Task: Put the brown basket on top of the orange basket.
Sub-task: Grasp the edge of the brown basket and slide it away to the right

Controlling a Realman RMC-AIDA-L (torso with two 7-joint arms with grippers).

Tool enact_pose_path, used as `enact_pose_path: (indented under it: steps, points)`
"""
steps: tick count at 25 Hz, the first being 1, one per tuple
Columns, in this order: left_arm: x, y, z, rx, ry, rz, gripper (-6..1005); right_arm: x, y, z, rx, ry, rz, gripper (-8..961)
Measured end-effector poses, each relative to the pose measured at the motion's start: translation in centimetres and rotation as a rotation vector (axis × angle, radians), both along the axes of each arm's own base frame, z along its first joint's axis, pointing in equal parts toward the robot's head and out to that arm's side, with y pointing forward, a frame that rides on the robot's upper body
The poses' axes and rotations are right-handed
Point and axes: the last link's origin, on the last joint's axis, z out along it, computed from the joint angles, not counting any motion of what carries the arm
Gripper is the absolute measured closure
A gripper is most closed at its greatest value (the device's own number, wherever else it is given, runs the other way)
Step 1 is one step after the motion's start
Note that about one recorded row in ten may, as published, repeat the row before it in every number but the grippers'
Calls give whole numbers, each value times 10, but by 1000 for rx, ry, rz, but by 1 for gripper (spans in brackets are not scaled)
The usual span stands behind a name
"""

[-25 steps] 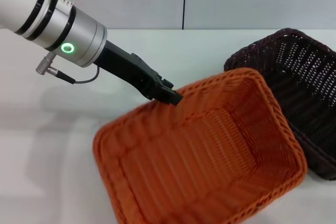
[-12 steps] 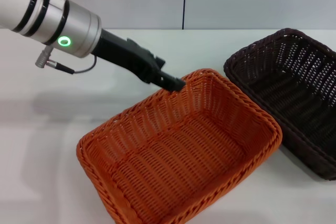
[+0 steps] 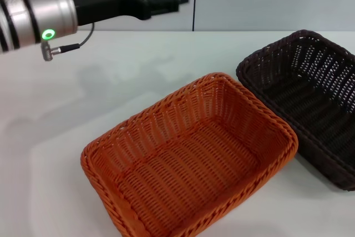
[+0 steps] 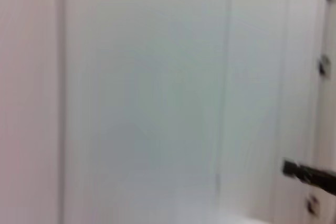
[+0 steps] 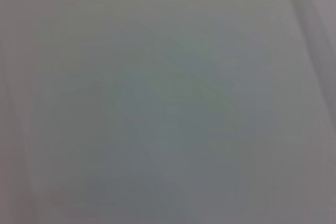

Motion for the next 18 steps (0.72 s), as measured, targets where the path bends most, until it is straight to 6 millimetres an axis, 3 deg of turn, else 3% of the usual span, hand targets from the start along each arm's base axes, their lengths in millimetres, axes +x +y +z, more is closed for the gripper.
enact_pose_path:
  steps: [2,3,6,7,9,10,15,18]
  points:
    - [-3,0,-1,12,-14,0,173,-4,0,1,-55,-3,22,329]
    - [-15,-2,-3,60,-59,4,173,-16,1,11,-208,-48,83,329]
    - [-25,-4,-3,89,-90,16,173,-27,-2,20,-348,-113,129,328]
    - [-29,-6,-3,100,-100,22,173,-36,-9,32,-459,-174,176,328]
    - [-32,-7,0,117,-115,28,173,-40,-15,37,-511,-201,200,328]
    - [-42,-13,6,172,-171,46,173,-46,-22,50,-578,-242,223,328]
    - [-54,-22,10,264,-234,35,174,-44,-31,73,-653,-380,170,342]
    - [-54,-22,10,264,-234,35,174,-38,-31,73,-665,-439,143,342]
